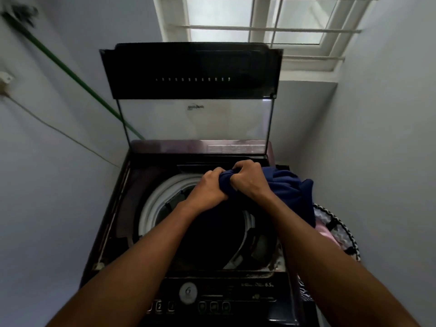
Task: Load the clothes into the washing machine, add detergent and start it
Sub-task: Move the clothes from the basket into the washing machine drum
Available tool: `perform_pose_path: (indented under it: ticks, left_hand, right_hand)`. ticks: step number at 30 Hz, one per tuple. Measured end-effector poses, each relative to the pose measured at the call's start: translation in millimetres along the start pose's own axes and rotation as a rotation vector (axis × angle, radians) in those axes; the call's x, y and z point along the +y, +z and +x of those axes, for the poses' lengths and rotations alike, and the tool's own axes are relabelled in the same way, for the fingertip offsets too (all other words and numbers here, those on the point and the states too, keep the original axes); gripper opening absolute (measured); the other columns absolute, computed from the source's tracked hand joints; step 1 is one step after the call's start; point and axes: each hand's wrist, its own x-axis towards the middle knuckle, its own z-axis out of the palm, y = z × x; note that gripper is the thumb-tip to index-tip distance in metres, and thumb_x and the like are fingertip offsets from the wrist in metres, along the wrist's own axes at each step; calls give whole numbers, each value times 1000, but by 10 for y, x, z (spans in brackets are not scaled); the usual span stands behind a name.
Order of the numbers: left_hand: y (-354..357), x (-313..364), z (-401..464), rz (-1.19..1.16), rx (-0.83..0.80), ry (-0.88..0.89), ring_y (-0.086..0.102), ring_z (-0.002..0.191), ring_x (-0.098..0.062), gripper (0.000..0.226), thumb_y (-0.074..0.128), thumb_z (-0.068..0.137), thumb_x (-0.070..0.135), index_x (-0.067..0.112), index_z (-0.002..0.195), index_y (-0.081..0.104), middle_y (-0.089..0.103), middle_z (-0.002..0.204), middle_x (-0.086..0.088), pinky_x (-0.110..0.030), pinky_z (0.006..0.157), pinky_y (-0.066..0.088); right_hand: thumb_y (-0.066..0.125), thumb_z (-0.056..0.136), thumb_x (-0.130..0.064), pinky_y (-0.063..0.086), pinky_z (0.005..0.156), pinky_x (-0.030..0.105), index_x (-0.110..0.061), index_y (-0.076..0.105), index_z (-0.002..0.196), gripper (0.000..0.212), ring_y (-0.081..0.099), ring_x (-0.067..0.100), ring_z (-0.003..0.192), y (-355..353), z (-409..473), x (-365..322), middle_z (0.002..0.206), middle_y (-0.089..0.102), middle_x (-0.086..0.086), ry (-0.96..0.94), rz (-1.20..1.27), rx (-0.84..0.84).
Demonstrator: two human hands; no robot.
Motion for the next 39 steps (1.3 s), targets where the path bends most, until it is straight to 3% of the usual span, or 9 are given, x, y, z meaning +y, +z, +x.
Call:
perform_pose_path:
  ticks: [8,11,13,16,21,25,28,33,39]
  left_hand:
    - [118,-481,-181,163,-245,-96,55,107,-21,66,83,67,27,19,125,51,50,119,-3,-30,88,47]
    - [246,-526,-194,184,-331,-103,56,110,-17,64,79,76,30,21,133,51,55,122,-2,-29,92,48]
    - [315,-459,-164,155,-349,-93,55,107,-14,63,78,80,29,21,136,50,54,120,-1,-24,89,46]
    - [429,-247,-89,88,-311,-55,50,119,-15,72,79,78,31,22,141,45,47,129,-3,-24,98,43]
    - [705,247,62,71,-244,111,32,140,-23,98,84,70,39,32,150,28,28,151,-2,-37,115,33]
    - [971,577,180,179,-261,180,17,147,-29,109,86,68,39,36,154,19,6,162,-1,-44,118,29]
    - [1073,737,279,289,-290,195,12,147,-35,117,87,67,37,36,156,11,-4,164,-5,-46,118,28]
    - [1029,837,459,411,-361,134,20,142,-40,126,91,61,39,37,156,9,10,161,-8,-50,116,30]
    - [1017,910,575,539,-420,96,29,133,-40,124,90,64,37,34,156,7,22,152,-9,-50,112,36]
  right_hand:
    - [61,78,-2,61,60,42,-2,72,99,24,70,34,74,402,-115,180,88,72,21,98,-145,-260]
    - [67,81,-3,60,56,30,-8,70,105,25,70,25,78,384,-176,327,98,71,14,150,-81,-385]
    - [72,79,-5,54,62,19,-13,69,109,31,66,20,90,304,-165,413,108,68,9,110,-85,-310]
    - [74,75,-17,46,96,40,-27,66,113,40,52,24,116,98,-120,546,120,56,3,36,-247,-78]
    - [81,63,-52,21,112,60,-41,33,144,94,16,31,143,-286,-178,897,155,22,4,188,-419,-39]
    - [84,64,-52,21,116,59,-44,6,154,119,4,36,150,-373,-263,1360,164,-6,9,372,-245,-135]
    - [85,67,-40,37,111,43,-38,6,157,119,26,35,145,-338,-314,1535,162,10,15,431,55,-115]
    - [80,52,-47,55,95,46,-49,19,147,113,58,28,119,-114,-187,1818,141,52,10,479,301,-102]
    - [66,52,-44,55,77,41,-27,32,134,91,62,34,99,-147,-160,1536,119,58,16,449,194,11]
